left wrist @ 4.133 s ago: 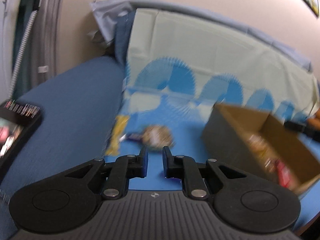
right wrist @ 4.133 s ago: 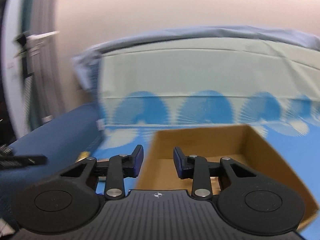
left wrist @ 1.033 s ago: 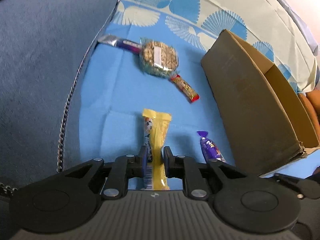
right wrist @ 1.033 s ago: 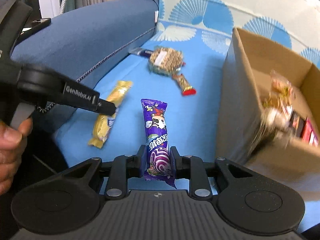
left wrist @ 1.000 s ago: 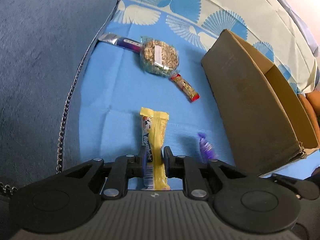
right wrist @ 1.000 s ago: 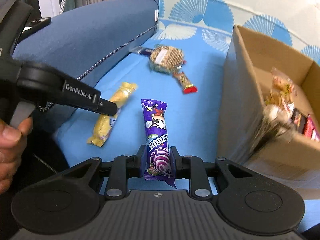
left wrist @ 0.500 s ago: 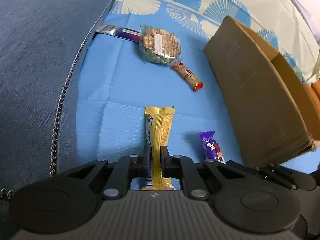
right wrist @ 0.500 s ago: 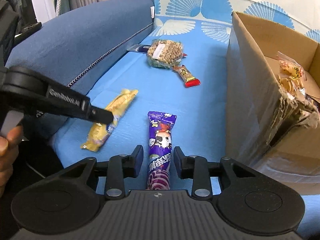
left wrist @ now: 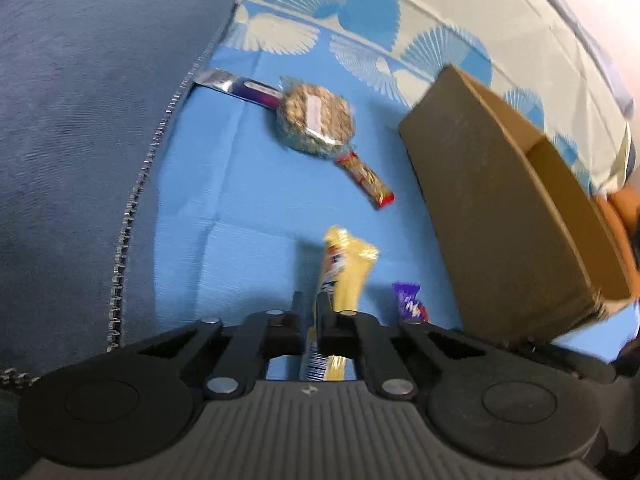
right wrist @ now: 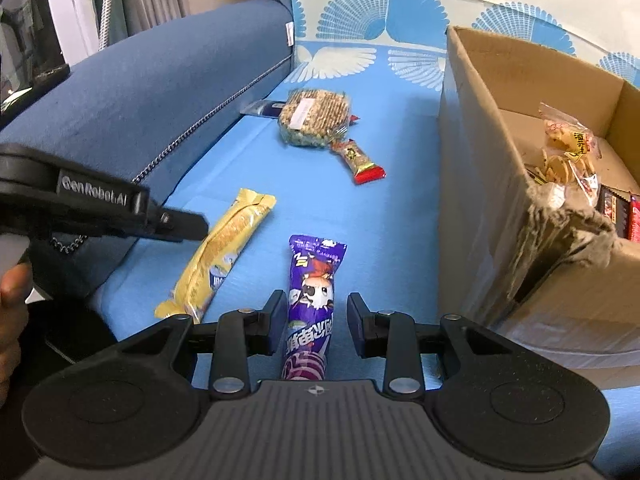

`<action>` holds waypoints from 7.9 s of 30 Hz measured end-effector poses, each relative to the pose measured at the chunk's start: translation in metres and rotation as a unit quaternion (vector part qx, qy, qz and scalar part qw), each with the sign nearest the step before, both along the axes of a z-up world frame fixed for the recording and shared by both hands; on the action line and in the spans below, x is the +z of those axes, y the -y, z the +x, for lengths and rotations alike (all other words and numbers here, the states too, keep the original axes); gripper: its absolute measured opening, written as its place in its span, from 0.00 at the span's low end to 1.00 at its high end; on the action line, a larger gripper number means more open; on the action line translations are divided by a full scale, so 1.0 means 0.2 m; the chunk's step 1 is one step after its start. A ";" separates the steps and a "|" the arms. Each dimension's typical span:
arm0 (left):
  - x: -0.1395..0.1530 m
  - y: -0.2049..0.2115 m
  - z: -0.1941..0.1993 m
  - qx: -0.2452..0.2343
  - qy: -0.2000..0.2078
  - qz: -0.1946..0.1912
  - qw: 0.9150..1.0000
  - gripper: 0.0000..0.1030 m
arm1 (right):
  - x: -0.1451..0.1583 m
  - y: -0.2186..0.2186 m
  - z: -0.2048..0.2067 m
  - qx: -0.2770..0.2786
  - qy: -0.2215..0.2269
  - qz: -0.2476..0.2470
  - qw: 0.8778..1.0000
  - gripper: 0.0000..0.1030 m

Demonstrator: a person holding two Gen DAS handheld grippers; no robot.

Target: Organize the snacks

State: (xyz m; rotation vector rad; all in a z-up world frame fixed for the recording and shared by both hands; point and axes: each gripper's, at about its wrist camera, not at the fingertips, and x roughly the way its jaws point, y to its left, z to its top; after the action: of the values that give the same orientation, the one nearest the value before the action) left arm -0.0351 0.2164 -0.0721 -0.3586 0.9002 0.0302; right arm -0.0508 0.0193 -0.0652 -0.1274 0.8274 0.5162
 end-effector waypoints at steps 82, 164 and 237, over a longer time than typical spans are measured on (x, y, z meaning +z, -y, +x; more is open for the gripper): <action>-0.07 0.21 0.06 -0.107 -0.020 0.062 0.992 0.19 | -0.09 -0.05 -0.01 0.014 0.015 -0.050 0.999 0.23; 0.83 1.16 0.57 -0.066 0.230 0.028 0.971 0.69 | 0.45 0.78 0.39 -0.343 0.175 0.140 0.912 0.35; 0.13 -0.11 0.41 0.093 0.101 0.031 0.990 0.86 | -0.21 -0.26 0.56 -0.075 0.112 0.023 0.991 0.29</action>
State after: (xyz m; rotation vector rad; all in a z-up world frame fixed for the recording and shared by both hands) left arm 0.0473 0.2376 -0.0451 -0.3793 0.6620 0.1910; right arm 0.0610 0.0710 -0.1081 -0.0785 0.5993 0.3712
